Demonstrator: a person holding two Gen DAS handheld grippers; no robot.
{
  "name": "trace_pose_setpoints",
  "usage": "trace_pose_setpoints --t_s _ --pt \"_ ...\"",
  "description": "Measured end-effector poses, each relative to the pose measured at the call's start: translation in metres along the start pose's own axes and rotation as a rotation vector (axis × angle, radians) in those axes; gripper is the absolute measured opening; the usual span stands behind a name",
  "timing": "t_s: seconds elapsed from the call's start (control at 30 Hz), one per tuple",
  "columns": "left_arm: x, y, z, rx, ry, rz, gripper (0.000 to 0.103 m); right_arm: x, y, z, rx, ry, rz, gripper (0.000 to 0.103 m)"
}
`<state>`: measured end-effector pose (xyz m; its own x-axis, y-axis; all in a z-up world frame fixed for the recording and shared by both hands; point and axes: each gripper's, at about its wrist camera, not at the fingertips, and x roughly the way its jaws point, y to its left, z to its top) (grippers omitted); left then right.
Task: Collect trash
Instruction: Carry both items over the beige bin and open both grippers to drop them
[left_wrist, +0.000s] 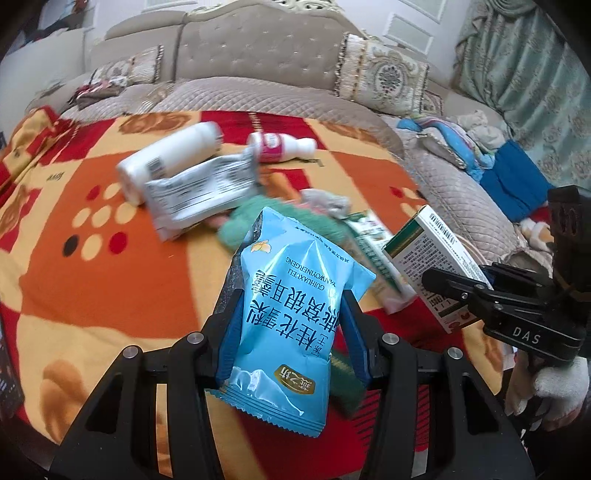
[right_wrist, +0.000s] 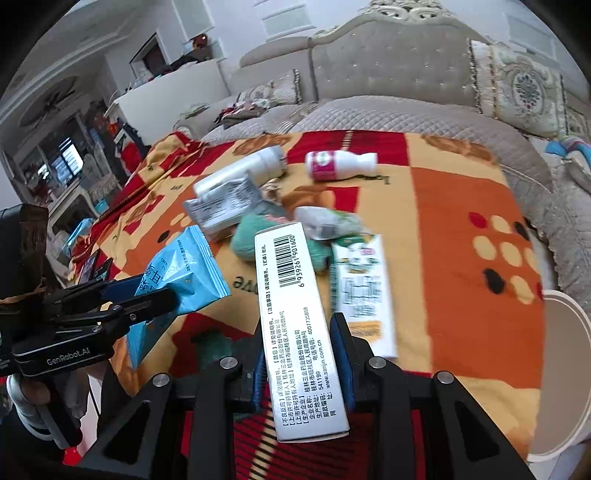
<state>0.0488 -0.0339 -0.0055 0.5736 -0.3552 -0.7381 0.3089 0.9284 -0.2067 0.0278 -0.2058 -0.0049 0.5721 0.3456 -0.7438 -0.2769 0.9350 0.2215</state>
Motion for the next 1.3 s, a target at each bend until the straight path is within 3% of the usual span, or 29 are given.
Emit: trace_pose_setpoints --t_s 0.83,1.3 --pt "0.057 -0.168 0.031 0.194 0.063 -0.125 0.049 -0.082 -0.142 -0.041 0.214 -0.087 -0.169 0.030" --pt "0.106 -0.249 0.032 0.243 0.140 -0.208 0.049 -0.094 -0.228 -0.081 0.385 -0.064 -0.260 0.030"
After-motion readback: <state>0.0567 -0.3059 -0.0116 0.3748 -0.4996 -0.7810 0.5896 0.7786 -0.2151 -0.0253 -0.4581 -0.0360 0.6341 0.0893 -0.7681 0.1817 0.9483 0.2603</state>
